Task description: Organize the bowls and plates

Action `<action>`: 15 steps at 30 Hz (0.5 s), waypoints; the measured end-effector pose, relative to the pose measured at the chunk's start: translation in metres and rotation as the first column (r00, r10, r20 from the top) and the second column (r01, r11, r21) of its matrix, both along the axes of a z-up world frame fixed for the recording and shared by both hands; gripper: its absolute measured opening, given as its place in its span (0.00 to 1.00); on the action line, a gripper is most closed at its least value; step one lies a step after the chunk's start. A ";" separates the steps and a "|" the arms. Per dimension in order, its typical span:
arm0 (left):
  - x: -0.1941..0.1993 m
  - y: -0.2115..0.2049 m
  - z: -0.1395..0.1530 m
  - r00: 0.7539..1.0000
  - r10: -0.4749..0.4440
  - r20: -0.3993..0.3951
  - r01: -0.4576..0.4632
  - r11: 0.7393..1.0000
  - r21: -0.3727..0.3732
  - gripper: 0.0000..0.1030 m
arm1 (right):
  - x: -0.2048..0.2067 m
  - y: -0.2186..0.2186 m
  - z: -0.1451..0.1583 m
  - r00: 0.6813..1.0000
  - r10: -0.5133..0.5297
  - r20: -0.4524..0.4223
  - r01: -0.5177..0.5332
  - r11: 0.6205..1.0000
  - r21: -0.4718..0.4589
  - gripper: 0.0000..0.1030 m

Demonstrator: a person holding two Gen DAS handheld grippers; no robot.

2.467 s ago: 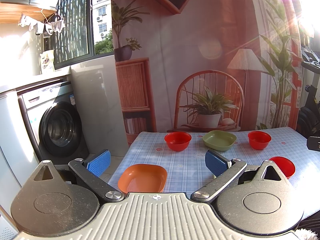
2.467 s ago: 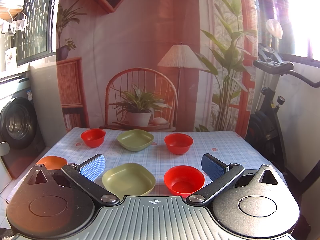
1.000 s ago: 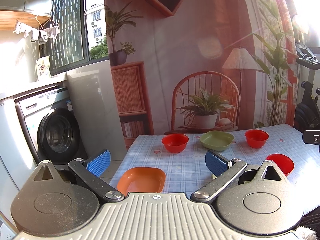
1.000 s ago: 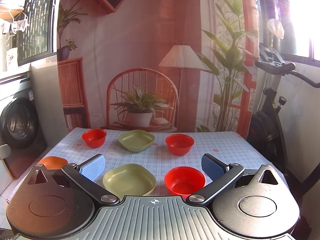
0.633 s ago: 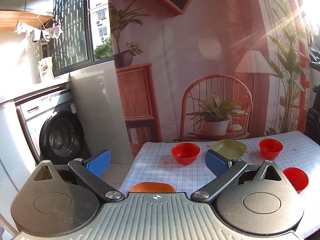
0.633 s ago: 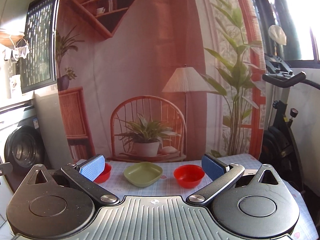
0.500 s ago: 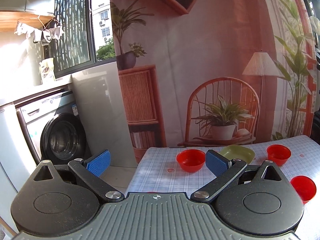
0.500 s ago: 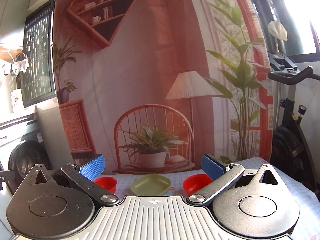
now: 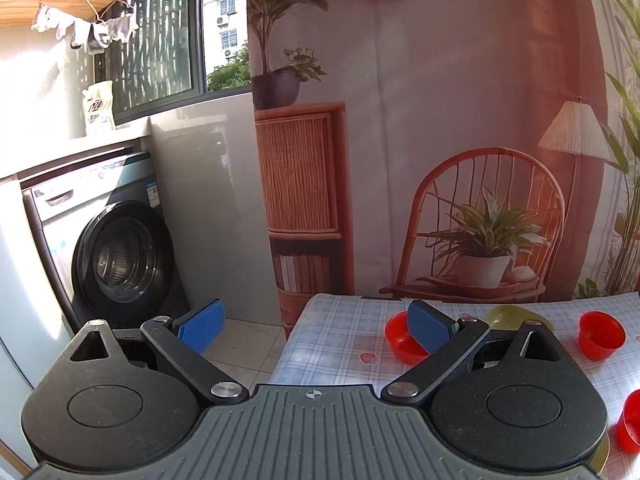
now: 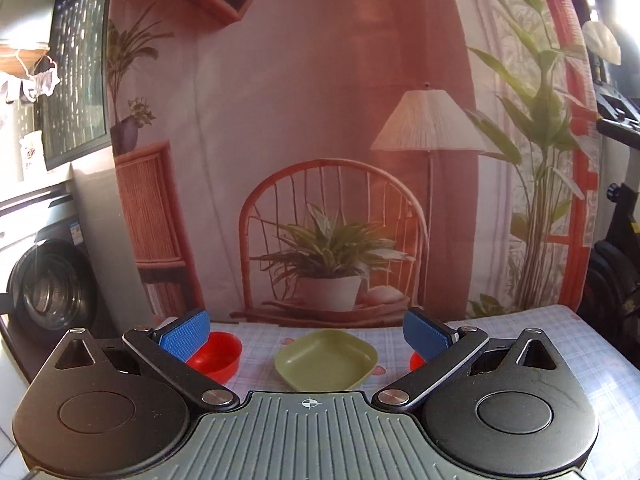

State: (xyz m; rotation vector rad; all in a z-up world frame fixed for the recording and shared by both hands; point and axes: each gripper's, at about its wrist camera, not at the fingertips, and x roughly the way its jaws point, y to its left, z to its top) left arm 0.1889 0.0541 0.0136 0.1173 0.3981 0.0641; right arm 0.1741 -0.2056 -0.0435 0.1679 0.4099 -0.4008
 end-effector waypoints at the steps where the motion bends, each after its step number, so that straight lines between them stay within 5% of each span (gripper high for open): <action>1: 0.004 0.005 -0.004 1.000 0.015 -0.012 -0.015 1.000 0.000 0.90 | 0.012 0.005 -0.006 0.999 0.043 -0.016 -0.043 0.999 0.010 1.00; 11: 0.029 0.070 -0.058 0.974 0.067 -0.215 -0.083 0.994 -0.064 0.83 | 0.092 0.073 -0.063 0.945 0.303 -0.122 -0.295 0.952 0.077 0.98; 15: 0.031 0.086 -0.083 0.952 0.073 -0.296 -0.096 0.993 -0.062 0.82 | 0.115 0.098 -0.086 0.899 0.403 -0.170 -0.383 0.913 0.139 0.82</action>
